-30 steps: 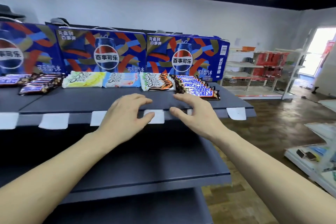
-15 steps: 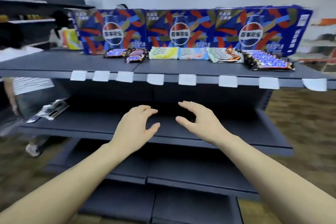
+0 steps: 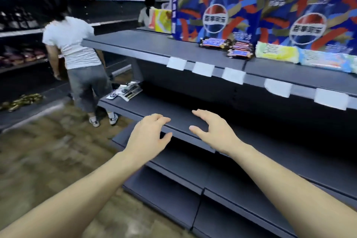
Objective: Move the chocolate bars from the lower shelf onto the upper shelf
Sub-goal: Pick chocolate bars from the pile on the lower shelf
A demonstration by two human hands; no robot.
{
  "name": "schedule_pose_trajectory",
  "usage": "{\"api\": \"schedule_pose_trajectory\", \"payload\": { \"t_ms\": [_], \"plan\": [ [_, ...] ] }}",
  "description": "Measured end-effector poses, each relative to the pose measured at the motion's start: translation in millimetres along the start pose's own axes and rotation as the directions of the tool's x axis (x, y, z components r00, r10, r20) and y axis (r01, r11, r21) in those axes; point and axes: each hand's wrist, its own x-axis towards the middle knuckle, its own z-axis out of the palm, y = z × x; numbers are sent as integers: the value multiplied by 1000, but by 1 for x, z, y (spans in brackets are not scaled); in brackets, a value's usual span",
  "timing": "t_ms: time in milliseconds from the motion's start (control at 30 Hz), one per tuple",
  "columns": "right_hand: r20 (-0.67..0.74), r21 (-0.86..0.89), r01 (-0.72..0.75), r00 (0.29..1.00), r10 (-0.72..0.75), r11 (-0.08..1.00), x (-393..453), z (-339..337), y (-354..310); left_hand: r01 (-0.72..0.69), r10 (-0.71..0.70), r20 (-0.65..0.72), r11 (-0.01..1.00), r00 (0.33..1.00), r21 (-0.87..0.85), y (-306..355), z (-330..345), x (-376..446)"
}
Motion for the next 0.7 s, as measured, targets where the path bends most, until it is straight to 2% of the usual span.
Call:
{"api": "schedule_pose_trajectory", "payload": {
  "t_ms": [200, 333, 700],
  "plan": [
    [28, 25, -44, 999, 43, 999, 107, 82, -30, -9, 8, 37, 1000, 999, 9, -106, 17, 61],
    [42, 54, -103, 994, 101, 993, 168, 133, -40, -3, 2, 115, 1000, 993, 9, -170, 33, 98],
    [155, 48, -200, 969, 190, 979, 273, 235, -28, 80, -91, 255, 995, 963, 54, -283, 96, 173]
  ]
}}
